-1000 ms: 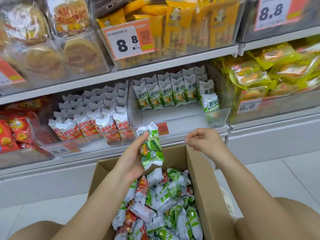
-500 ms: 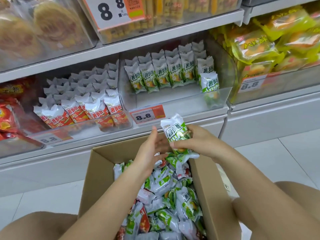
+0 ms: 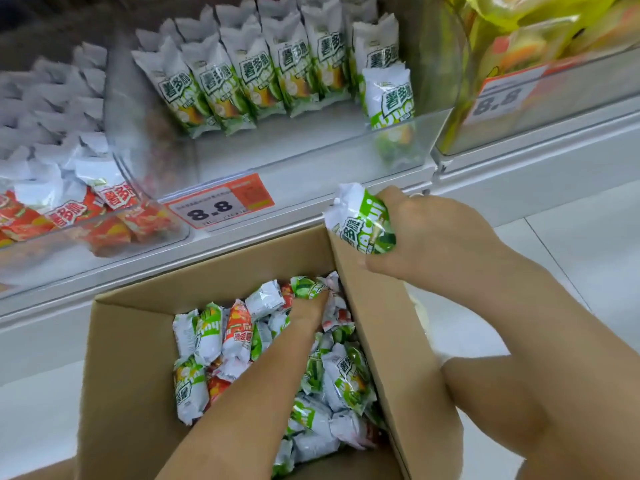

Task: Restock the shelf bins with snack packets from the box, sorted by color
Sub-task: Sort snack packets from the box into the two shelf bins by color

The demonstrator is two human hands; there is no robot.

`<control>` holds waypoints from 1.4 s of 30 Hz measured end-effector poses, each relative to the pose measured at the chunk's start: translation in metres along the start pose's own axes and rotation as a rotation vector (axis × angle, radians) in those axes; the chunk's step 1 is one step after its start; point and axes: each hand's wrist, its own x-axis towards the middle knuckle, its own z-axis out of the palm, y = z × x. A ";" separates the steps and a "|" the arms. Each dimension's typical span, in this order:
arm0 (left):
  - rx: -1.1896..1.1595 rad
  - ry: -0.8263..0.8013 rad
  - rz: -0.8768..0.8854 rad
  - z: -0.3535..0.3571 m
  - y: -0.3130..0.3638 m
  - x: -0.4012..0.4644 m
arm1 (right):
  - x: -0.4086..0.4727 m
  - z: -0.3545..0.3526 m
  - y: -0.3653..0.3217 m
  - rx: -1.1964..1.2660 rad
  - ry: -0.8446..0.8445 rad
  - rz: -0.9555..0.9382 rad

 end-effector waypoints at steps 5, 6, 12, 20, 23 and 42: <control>-0.186 0.015 -0.066 -0.003 -0.003 0.020 | 0.000 0.003 -0.003 -0.047 0.031 -0.074; -0.208 -0.004 -0.067 -0.007 0.003 0.005 | 0.000 0.003 -0.004 -0.040 0.017 -0.073; -0.221 -0.042 0.055 -0.051 0.019 -0.093 | 0.003 0.007 -0.010 -0.021 0.020 -0.070; -0.345 -0.157 0.499 -0.122 0.076 -0.209 | 0.003 -0.013 -0.017 0.338 -0.074 0.054; -0.309 -0.294 0.600 -0.127 0.111 -0.245 | -0.005 -0.022 -0.015 0.705 -0.134 0.031; 0.244 -0.437 0.869 -0.095 0.240 -0.291 | -0.010 -0.055 0.017 1.092 0.002 0.098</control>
